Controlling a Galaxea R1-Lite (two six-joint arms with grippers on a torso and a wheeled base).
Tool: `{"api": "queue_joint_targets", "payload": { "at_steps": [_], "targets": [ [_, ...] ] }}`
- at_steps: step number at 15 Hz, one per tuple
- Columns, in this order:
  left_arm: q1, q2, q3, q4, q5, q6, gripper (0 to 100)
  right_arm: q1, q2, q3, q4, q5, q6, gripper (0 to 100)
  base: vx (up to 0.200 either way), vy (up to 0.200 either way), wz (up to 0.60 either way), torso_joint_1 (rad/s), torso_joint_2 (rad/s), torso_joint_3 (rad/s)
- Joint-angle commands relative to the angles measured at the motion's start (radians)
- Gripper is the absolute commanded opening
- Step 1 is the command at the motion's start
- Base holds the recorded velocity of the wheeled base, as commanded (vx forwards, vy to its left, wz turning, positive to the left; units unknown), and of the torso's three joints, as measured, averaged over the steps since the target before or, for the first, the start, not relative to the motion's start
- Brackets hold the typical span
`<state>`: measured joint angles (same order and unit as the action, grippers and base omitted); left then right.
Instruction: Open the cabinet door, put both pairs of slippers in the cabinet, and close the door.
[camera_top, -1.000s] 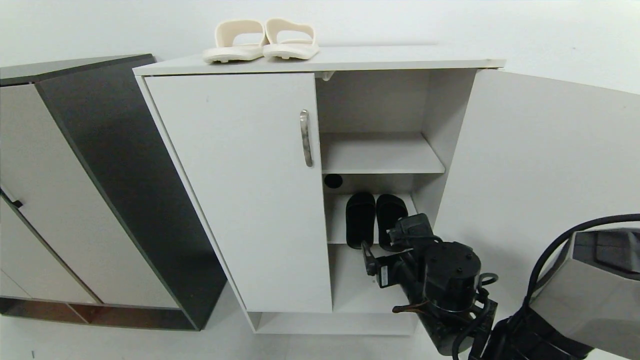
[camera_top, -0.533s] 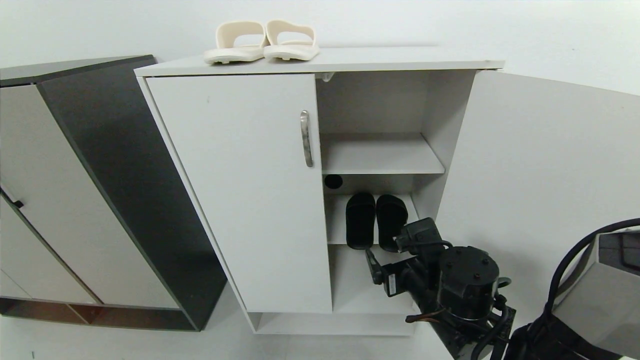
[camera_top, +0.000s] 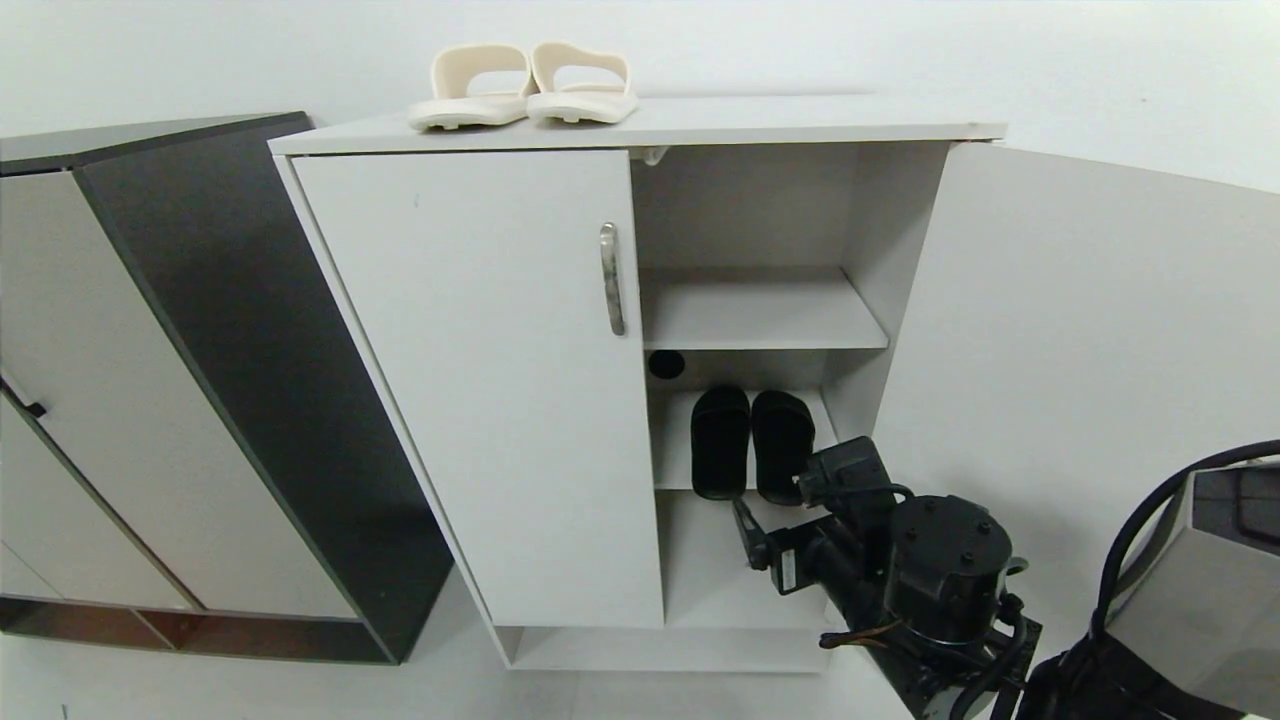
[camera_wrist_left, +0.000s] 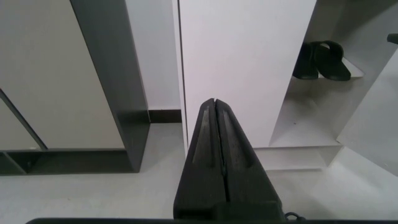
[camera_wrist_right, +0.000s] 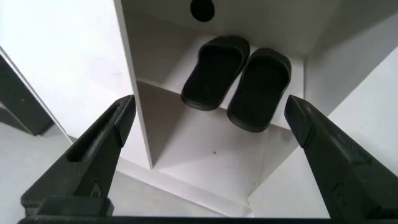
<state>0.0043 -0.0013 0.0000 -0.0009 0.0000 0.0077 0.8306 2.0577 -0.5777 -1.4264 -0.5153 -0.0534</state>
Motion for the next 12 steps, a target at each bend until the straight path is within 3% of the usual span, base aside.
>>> {"api": "queue_joint_targets", "payload": {
  "at_steps": [1, 12],
  "targets": [
    [0.0, 0.001, 0.0, -0.001, 0.0, 0.0, 0, -0.008, 0.013, 0.001, -0.006, 0.001, -0.003, 100, 0.0, 0.2, 0.0, -0.007, 0.0, 0.017],
    [0.0, 0.001, 0.0, -0.001, 0.0, 0.0, 0, -0.013, 0.036, 0.005, -0.04, 0.009, -0.014, 100, 0.0, 0.2, 0.0, 0.003, 0.0, 0.001]
  ]
}}
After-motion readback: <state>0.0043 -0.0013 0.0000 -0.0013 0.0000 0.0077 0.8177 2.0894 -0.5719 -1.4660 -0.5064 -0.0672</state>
